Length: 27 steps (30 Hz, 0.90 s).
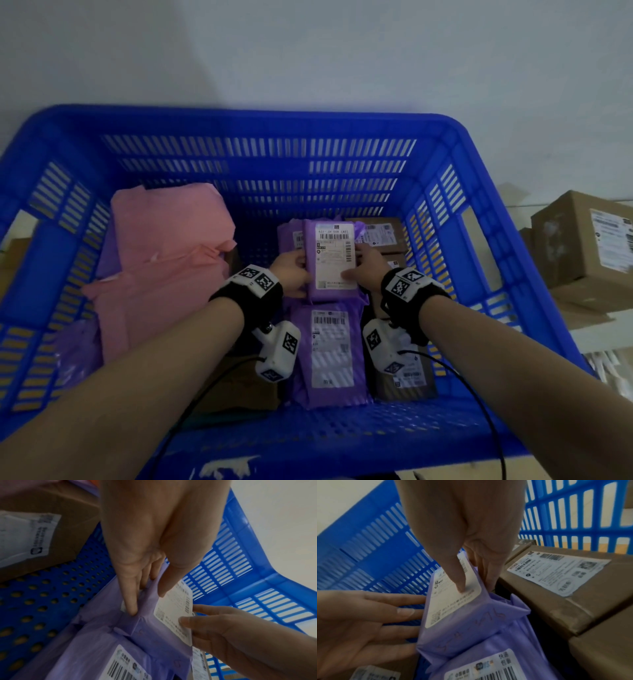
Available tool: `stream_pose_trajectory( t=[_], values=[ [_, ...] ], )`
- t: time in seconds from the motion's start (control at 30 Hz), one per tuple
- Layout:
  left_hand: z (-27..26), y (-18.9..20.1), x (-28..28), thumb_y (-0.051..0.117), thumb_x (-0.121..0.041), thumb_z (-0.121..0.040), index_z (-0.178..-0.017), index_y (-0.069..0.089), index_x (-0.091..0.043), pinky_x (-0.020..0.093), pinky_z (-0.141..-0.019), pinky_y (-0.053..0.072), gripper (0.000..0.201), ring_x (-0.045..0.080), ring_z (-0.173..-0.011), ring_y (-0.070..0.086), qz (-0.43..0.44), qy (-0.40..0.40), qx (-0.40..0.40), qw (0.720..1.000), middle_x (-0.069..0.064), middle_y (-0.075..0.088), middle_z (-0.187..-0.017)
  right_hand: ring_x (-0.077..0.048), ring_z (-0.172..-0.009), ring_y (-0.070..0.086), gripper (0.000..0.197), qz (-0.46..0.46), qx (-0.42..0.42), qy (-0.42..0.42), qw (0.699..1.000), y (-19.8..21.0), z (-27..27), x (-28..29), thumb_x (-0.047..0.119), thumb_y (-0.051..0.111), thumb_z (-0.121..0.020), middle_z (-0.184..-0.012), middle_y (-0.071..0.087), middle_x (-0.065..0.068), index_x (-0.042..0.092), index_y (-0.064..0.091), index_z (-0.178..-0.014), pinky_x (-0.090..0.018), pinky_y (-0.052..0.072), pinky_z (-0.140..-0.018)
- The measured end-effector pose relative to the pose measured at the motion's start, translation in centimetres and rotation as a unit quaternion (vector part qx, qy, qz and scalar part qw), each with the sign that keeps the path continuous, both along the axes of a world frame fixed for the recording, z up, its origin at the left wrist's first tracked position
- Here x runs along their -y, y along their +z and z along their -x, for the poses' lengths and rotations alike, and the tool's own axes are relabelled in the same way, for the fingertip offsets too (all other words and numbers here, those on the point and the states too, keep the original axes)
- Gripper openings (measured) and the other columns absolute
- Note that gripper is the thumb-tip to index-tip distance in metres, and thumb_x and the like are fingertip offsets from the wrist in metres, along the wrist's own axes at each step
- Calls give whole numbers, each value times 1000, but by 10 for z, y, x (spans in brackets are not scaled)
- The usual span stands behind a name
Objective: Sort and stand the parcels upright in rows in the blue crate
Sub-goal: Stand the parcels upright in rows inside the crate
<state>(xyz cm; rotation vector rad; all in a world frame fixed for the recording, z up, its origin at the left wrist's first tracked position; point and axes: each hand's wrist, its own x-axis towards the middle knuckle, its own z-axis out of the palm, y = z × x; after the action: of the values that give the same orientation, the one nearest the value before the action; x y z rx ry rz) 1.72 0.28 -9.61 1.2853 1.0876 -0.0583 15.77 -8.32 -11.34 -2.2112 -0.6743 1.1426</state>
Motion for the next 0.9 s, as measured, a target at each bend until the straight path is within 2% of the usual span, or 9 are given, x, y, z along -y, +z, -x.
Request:
stream_pose_trajectory(
  t=[0.1, 0.17, 0.3, 0.5, 0.57, 0.63, 0.7, 0.83, 0.9],
  values=[
    [5, 9, -4, 53, 8, -87, -129, 53, -9, 36, -72, 51, 46, 23, -101, 54, -45, -17, -21, 999, 7, 55, -109, -33, -117, 56, 62, 27, 32, 34, 999, 5, -2, 0, 0, 68, -78, -127, 58, -17, 3, 37, -131, -46, 47, -99],
    [12, 18, -9, 54, 6, -88, -128, 53, -5, 33, -70, 48, 42, 22, -97, 51, -86, -28, -27, 996, 7, 53, -105, -33, -115, 57, 59, 25, 74, 50, 996, 9, -2, -2, 6, 67, -80, -125, 58, -17, 5, 37, -131, -46, 49, -97],
    [33, 38, -19, 58, 2, -86, -124, 56, -2, 28, -73, 44, 39, 23, -90, 55, -197, -34, -27, 979, 22, 62, -117, -33, -111, 58, 53, -28, 149, 51, 987, 33, 4, -7, 14, 60, -86, -123, 57, -15, 8, 36, -133, -42, 50, -92],
    [79, 80, -30, 59, 1, -88, -129, 54, -1, 20, -72, 46, 41, 24, -103, 57, -276, -82, -56, 956, 23, 58, -126, -29, -110, 58, 50, -92, 112, 138, 980, 59, 37, -18, 15, 63, -88, -126, 55, -13, 6, 41, -133, -35, 48, -90],
    [97, 86, -28, 61, 1, -87, -129, 53, 0, 23, -79, 47, 43, 28, -110, 58, -292, -127, -83, 944, 23, 57, -128, -31, -111, 58, 51, -108, 98, 175, 974, 58, 55, -20, 12, 67, -85, -125, 56, -15, 4, 46, -130, -33, 46, -88],
    [112, 86, -25, 63, 0, -85, -128, 55, 0, 29, -90, 47, 44, 30, -115, 58, -319, -198, -112, 920, 21, 56, -132, -29, -108, 59, 51, -108, 84, 221, 966, 54, 73, -20, 12, 71, -82, -123, 58, -17, 3, 50, -128, -33, 46, -90],
    [122, 85, -23, 65, -3, -84, -126, 58, -2, 31, -94, 47, 42, 28, -115, 58, -355, -283, -140, 880, 16, 57, -132, -24, -99, 59, 51, -93, 65, 271, 956, 49, 90, -18, 15, 73, -80, -116, 61, -15, 4, 52, -126, -36, 49, -95],
    [125, 91, -31, 64, -13, -87, -130, 57, -12, 11, -82, 35, 43, 19, -120, 53, -389, -412, -149, 810, 3, 58, -132, -21, -103, 60, 52, -31, 72, 406, 911, 41, 118, -11, 26, 73, -81, -120, 62, -9, 12, 52, -126, -38, 50, -94],
    [123, 92, -40, 63, -17, -87, -131, 56, -15, 18, -94, 35, 44, 17, -124, 51, -400, -463, -143, 778, 1, 57, -134, -23, -109, 59, 51, -6, 75, 457, 886, 41, 128, -9, 26, 71, -82, -125, 60, -9, 12, 52, -127, -37, 49, -95]
  ],
)
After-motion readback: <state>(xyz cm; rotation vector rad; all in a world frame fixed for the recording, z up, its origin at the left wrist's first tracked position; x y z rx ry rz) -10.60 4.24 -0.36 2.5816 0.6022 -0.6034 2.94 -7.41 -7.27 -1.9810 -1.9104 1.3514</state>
